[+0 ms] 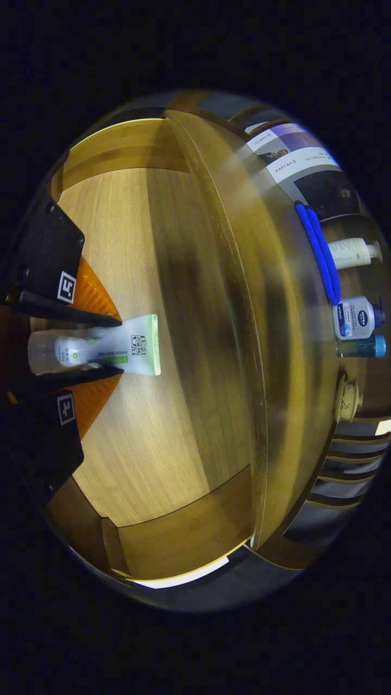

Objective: Pull open the drawer, take out the items inside it, and place them on the countertop above the cabinet.

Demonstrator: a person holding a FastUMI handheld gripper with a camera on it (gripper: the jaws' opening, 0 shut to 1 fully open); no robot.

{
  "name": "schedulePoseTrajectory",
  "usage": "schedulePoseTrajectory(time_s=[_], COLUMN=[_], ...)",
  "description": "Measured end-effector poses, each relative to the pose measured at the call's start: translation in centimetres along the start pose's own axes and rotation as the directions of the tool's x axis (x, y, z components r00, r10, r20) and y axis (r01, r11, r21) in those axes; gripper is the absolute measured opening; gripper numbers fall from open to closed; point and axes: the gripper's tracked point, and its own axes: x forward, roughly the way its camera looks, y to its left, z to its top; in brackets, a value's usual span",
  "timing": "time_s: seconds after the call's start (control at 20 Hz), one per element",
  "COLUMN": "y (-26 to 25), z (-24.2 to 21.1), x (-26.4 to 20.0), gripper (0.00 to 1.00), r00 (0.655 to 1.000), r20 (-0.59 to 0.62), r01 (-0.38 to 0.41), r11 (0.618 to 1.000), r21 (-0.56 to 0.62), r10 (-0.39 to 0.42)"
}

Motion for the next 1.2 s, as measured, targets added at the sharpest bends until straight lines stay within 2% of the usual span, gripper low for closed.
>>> schedulePoseTrajectory(time_s=[0.05, 0.15, 0.2, 0.8, 1.0, 1.05, 1.1, 1.15, 1.2], y=[0.1, 0.3, 0.1, -2.8, -3.6, -3.8, -2.5, -2.3, -3.8], z=[0.3, 0.9, 0.8, 2.4, 3.1, 3.6, 5.5, 6.5, 6.1], x=[0.0, -0.3, -0.4, -6.7, -7.4, -7.7, -8.8, -8.5, -8.8], gripper=[0.45, 0.36, 0.23, 0.23, 0.23, 0.16, 0.09, 0.02, 0.01], r00=[1.0, 0.999, 0.999, 0.982, 0.96, 0.951, 0.919, 0.904, 0.912], r20=[0.017, 0.049, 0.043, 0.176, 0.268, 0.298, 0.395, 0.427, 0.401], r01=[-0.003, -0.006, 0.003, 0.026, 0.022, 0.014, -0.069, -0.047, 0.022], r11=[1.0, 1.0, 1.0, 0.981, 0.979, 0.977, 0.981, 0.983, 0.985], r21=[0.0, 0.013, 0.014, 0.193, 0.204, 0.213, 0.184, 0.18, 0.173], r10=[0.003, 0.006, -0.004, -0.061, -0.077, -0.078, -0.009, -0.035, -0.091])
